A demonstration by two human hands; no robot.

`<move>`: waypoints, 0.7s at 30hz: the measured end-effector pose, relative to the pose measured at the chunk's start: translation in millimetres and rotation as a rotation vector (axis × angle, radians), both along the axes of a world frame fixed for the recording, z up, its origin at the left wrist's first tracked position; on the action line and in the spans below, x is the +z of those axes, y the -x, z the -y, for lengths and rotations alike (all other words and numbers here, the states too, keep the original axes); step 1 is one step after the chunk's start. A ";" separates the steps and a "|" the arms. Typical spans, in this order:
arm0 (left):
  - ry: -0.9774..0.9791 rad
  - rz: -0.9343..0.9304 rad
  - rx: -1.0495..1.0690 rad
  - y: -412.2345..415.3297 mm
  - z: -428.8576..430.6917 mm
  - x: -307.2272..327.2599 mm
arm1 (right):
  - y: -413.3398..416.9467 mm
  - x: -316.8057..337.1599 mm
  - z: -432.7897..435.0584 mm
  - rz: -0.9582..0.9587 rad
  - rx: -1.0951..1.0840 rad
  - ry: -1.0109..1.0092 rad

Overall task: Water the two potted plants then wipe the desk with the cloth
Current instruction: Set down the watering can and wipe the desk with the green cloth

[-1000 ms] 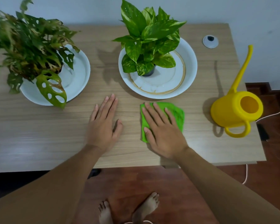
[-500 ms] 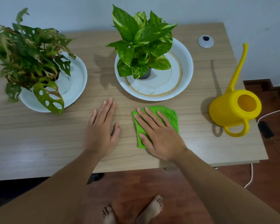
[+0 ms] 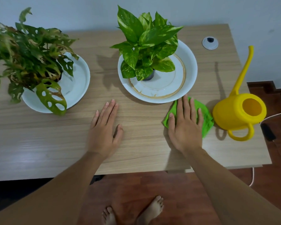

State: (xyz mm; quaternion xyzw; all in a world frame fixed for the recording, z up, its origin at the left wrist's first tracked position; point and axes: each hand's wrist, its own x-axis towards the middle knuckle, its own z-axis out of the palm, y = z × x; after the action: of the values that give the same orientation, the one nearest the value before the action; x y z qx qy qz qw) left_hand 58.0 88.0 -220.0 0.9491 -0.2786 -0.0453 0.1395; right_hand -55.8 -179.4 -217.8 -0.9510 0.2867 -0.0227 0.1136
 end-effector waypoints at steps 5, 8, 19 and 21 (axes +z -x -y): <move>-0.005 -0.004 0.002 -0.3 -0.9 -0.5 | 25.0 -1.2 -30.0 0.048 0.188 0.022; -0.021 -0.004 -0.004 -0.6 0.3 0.0 | 44.4 -1.9 -23.5 0.052 0.337 0.016; -0.046 0.007 0.007 -0.1 -1.8 0.5 | 13.3 0.3 -44.3 -0.003 0.009 0.026; -0.044 0.017 0.011 -0.8 -3.4 1.1 | 11.5 0.5 -72.7 0.001 0.054 0.022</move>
State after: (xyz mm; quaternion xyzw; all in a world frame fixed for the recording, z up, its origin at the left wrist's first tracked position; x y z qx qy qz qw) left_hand 58.8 91.3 -218.9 0.9538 -0.2736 -0.0426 0.1165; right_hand -67.3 -106.6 -217.3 -0.9596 0.2604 -0.0234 0.1038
